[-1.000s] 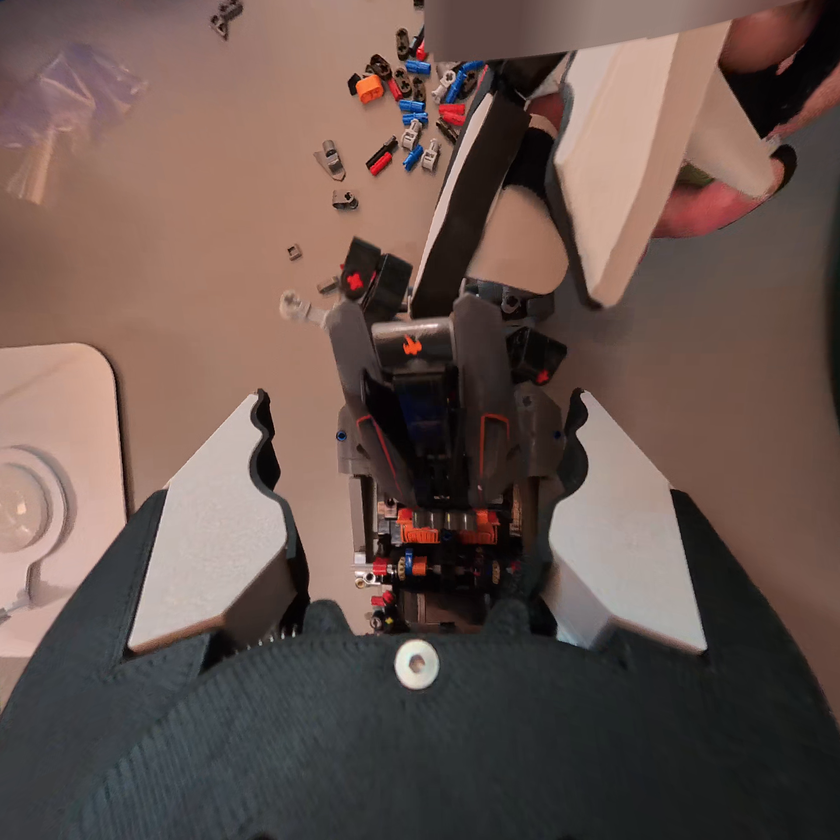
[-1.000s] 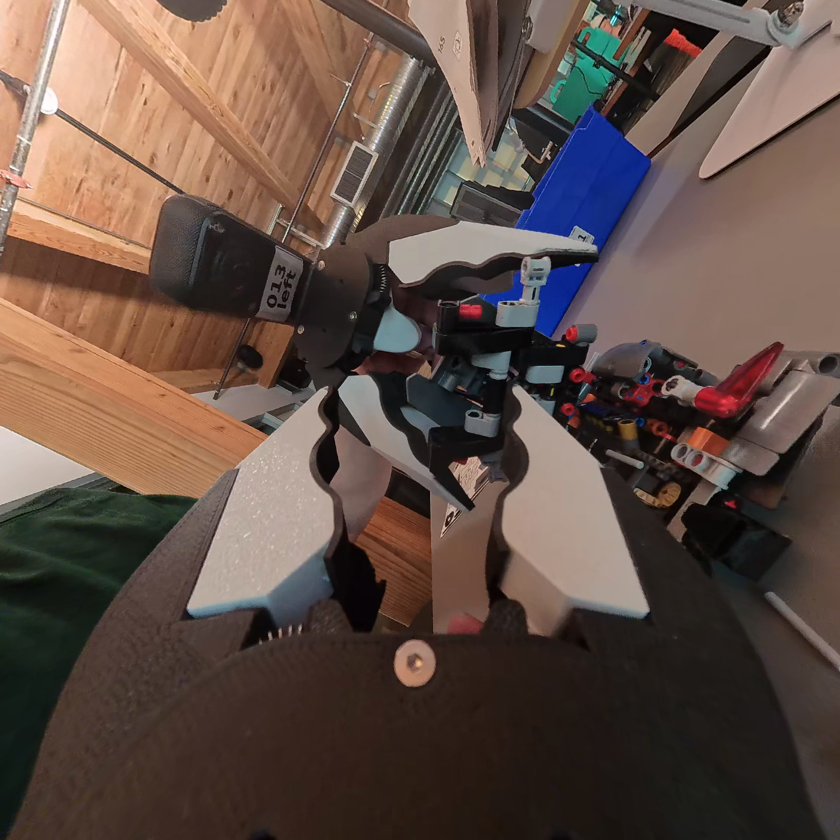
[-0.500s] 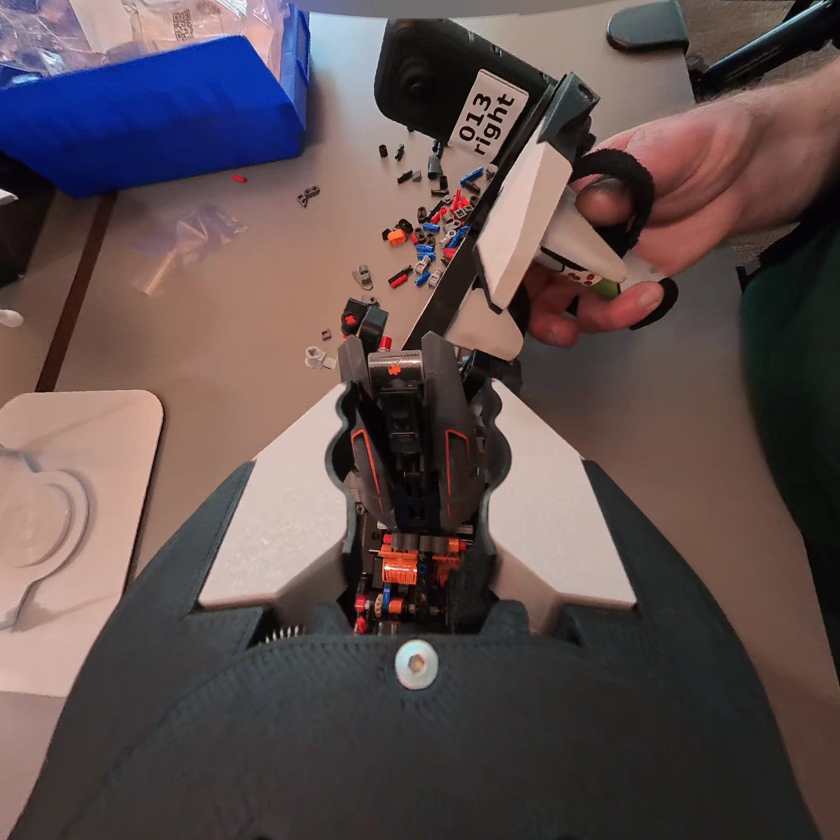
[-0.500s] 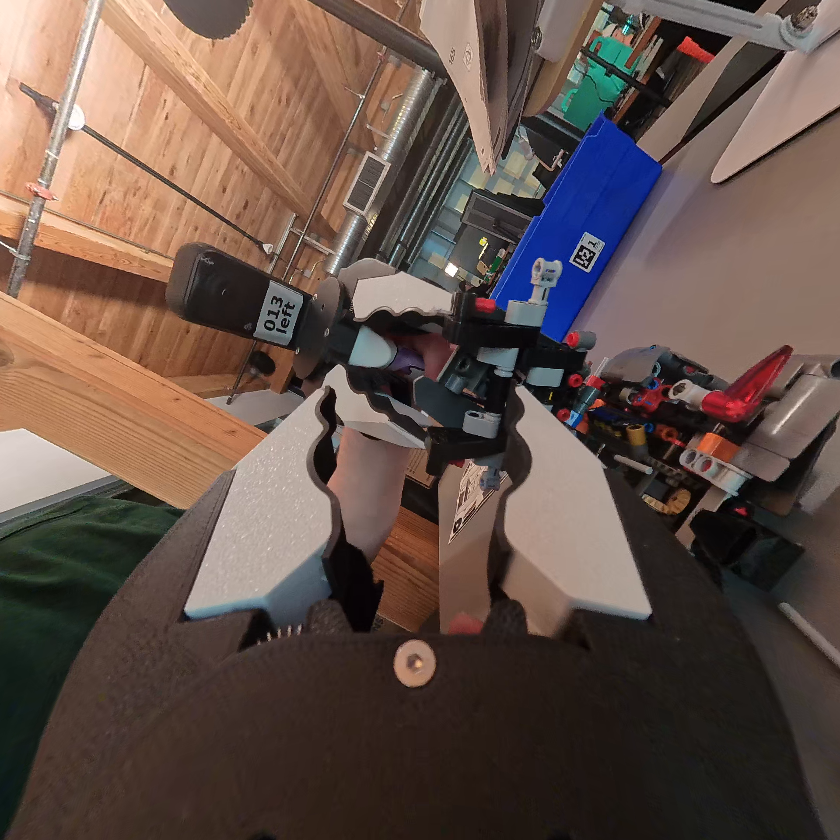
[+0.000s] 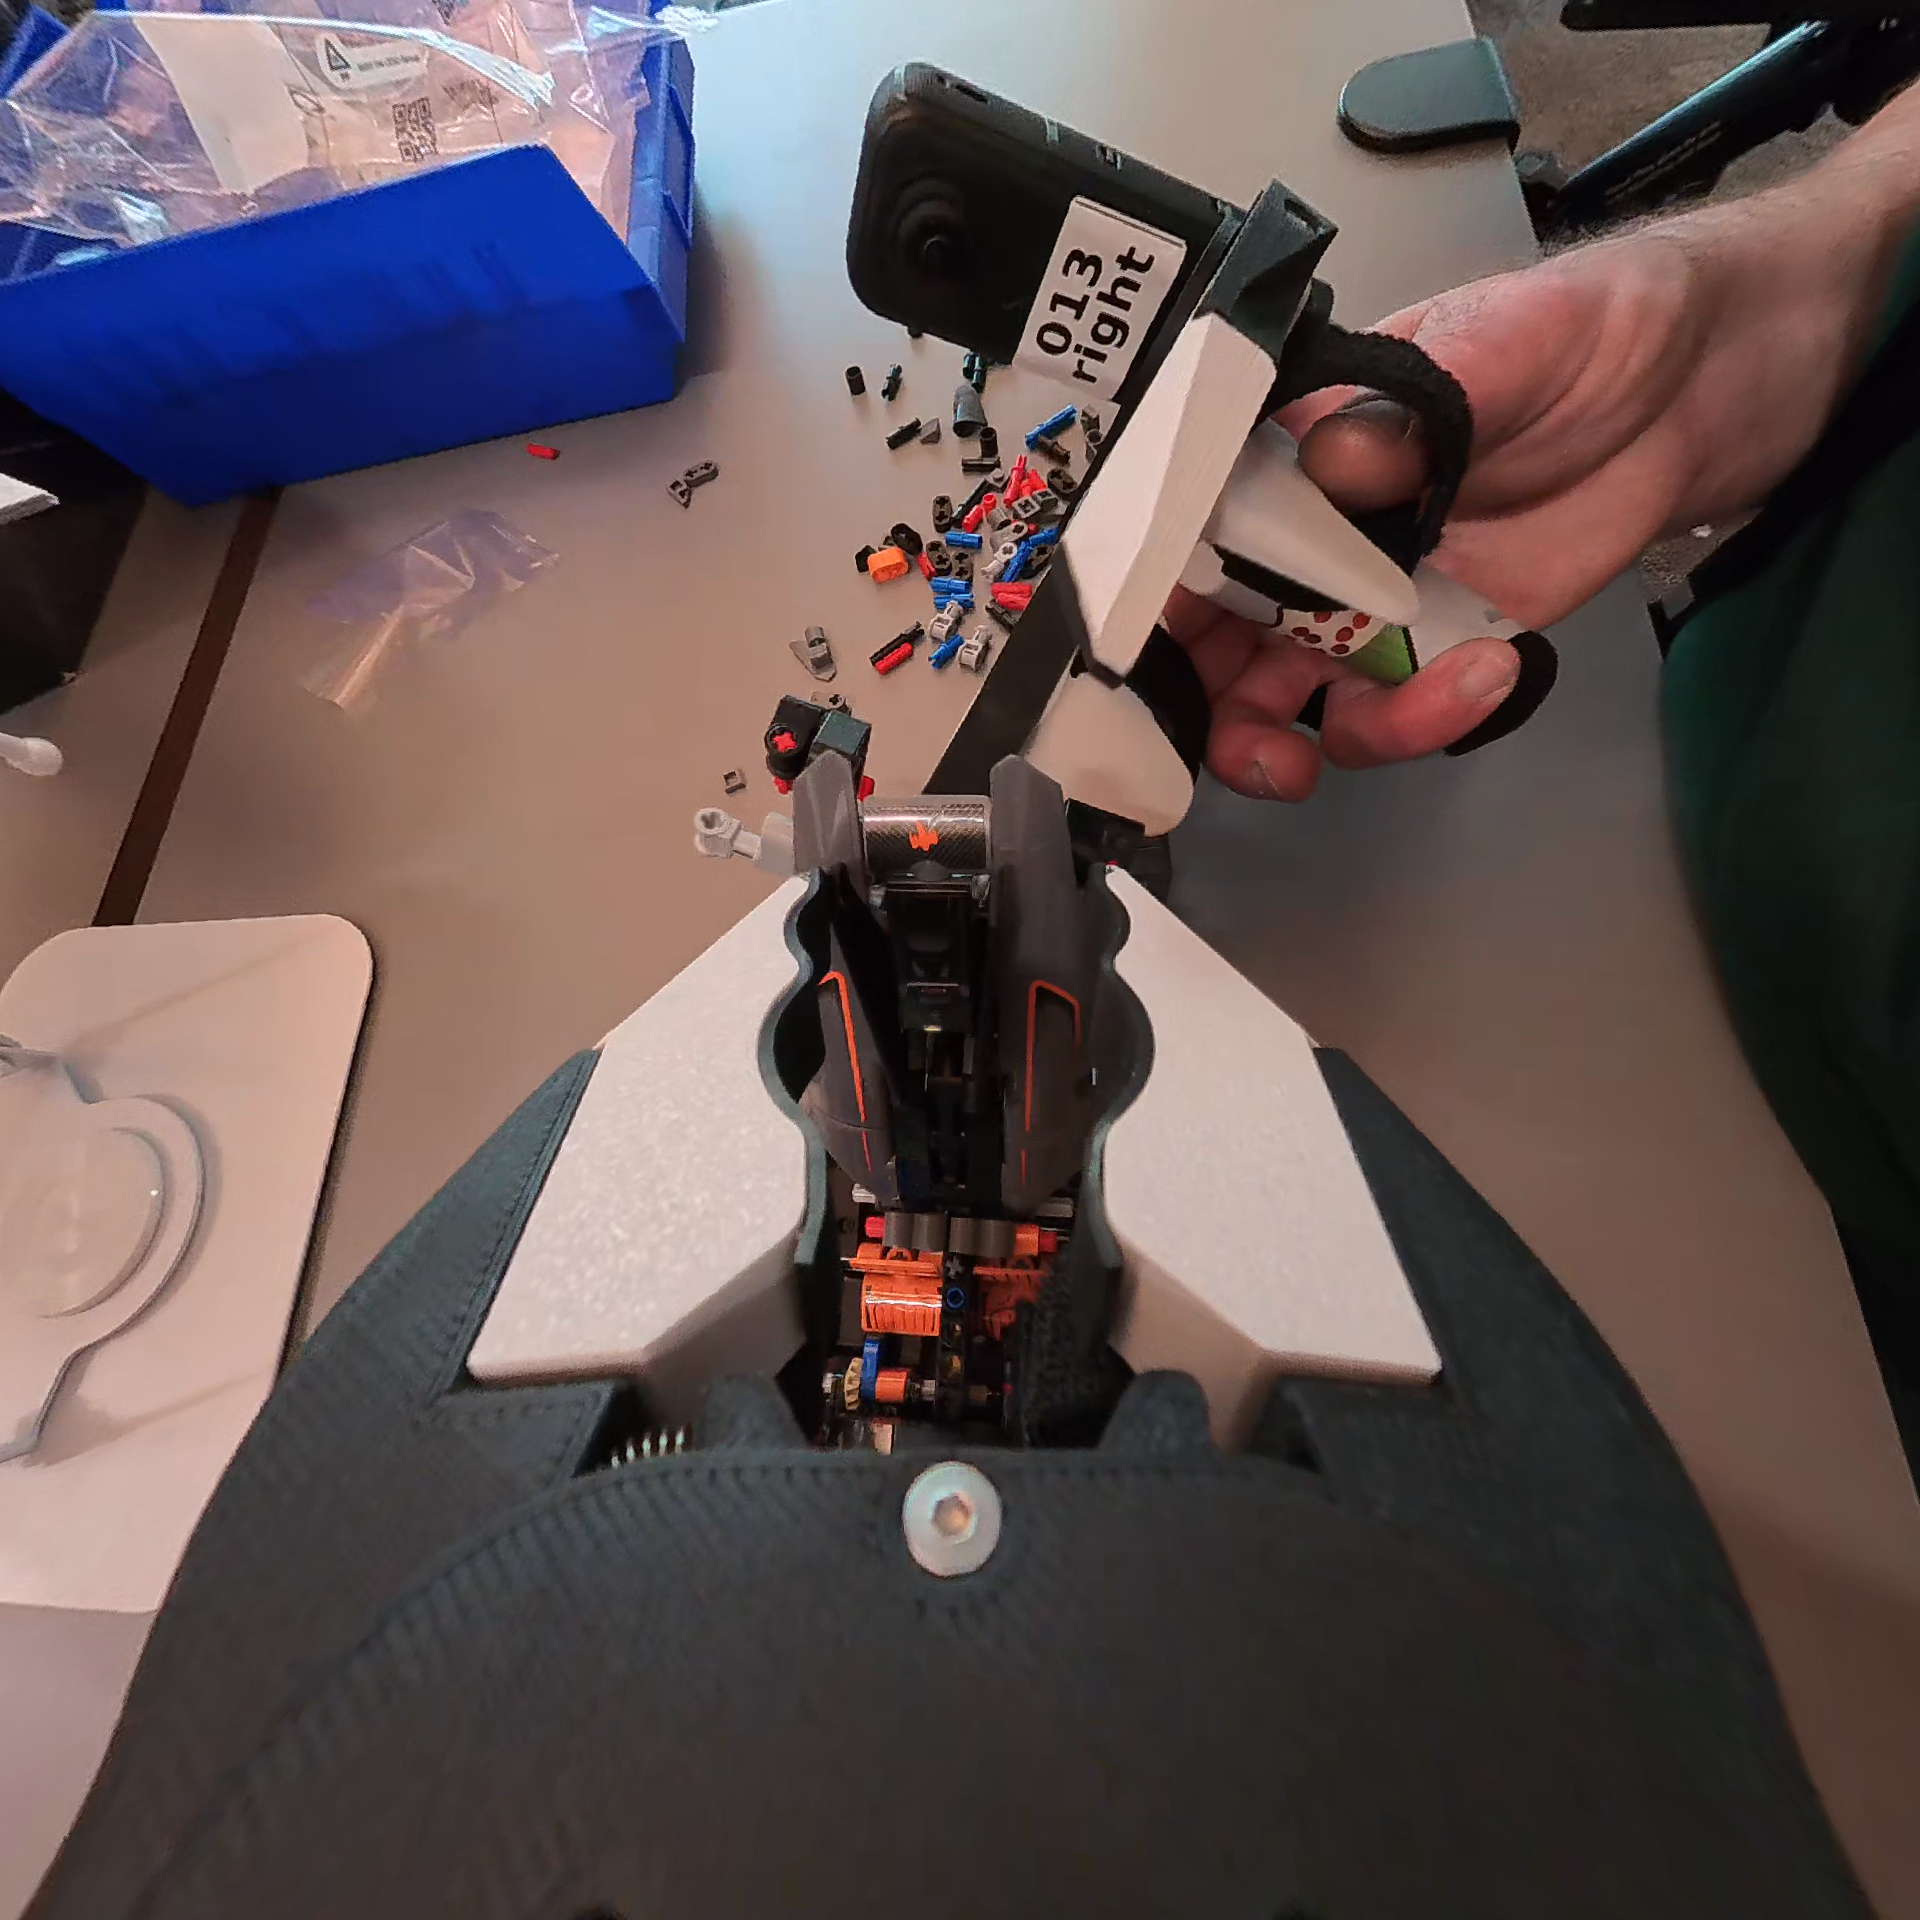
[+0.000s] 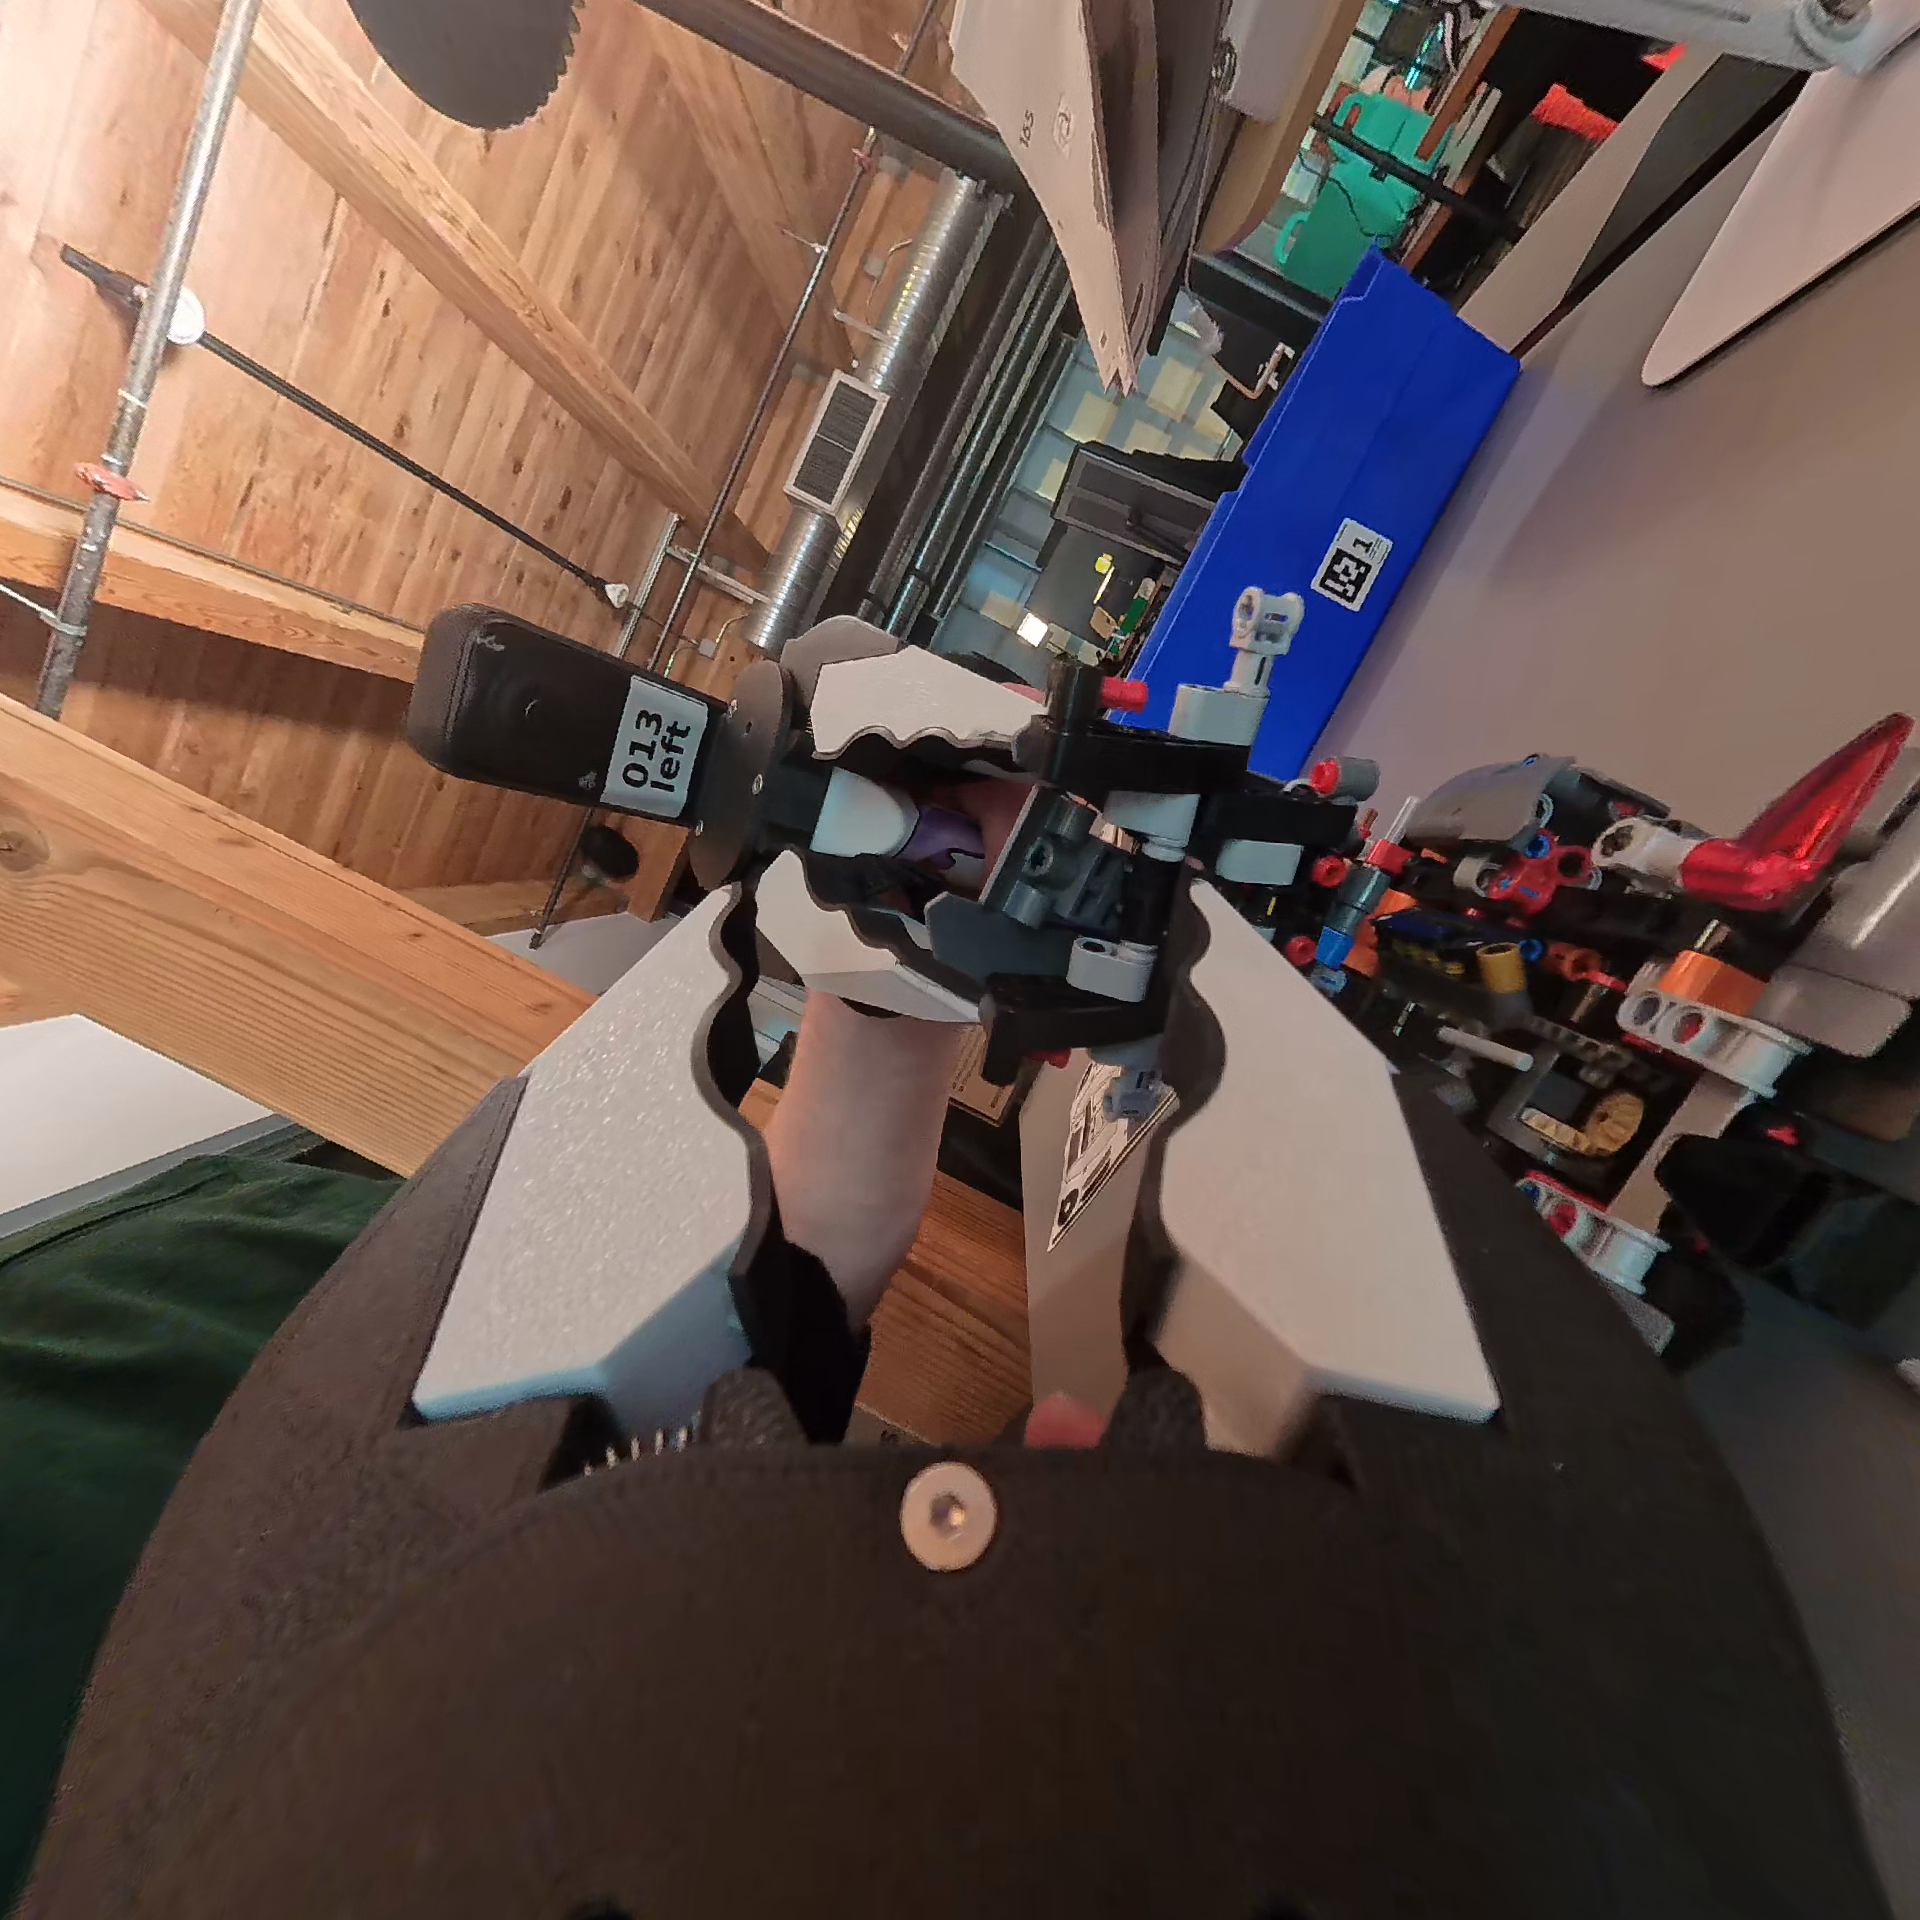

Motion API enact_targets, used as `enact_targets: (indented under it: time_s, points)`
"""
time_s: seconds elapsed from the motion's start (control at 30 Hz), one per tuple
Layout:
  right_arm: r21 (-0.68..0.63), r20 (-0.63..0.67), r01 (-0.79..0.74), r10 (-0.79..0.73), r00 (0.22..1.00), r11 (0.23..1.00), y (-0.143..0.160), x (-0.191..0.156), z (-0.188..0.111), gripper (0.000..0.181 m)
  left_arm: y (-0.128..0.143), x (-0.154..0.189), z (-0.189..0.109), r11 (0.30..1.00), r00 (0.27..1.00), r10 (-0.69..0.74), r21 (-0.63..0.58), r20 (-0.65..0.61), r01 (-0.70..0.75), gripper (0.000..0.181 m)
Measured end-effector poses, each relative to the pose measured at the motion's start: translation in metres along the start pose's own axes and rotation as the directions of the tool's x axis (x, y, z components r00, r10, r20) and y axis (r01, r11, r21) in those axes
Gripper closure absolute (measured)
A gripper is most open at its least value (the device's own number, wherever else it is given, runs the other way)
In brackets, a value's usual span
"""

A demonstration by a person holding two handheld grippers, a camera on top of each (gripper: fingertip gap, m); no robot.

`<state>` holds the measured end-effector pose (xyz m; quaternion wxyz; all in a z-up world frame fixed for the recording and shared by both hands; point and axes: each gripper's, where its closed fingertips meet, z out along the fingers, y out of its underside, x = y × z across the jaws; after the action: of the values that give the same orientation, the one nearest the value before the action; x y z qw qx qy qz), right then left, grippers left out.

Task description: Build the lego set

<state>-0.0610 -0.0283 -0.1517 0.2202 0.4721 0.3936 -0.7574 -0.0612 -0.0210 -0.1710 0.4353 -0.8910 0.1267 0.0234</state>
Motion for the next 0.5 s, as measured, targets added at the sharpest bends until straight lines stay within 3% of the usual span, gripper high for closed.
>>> enact_targets:
  time_s: [0.23, 0.5]
  points:
    - [-0.012, 0.009, -0.011, 0.011, 1.0, 1.0, 0.0041, -0.0053, 0.0026, 0.102, 0.0008, -0.005, -0.0071, 0.999, 1.0, 0.008, 0.036, 0.029, -0.009, 0.152]
    - [-0.027, -0.014, -0.032, 0.031, 0.999, 0.999, 0.0053, -0.0047, 0.0006, 0.1, 0.0001, -0.0022, -0.0021, 0.996, 0.995, 0.09, -0.005, 0.032, -0.09, 0.156]
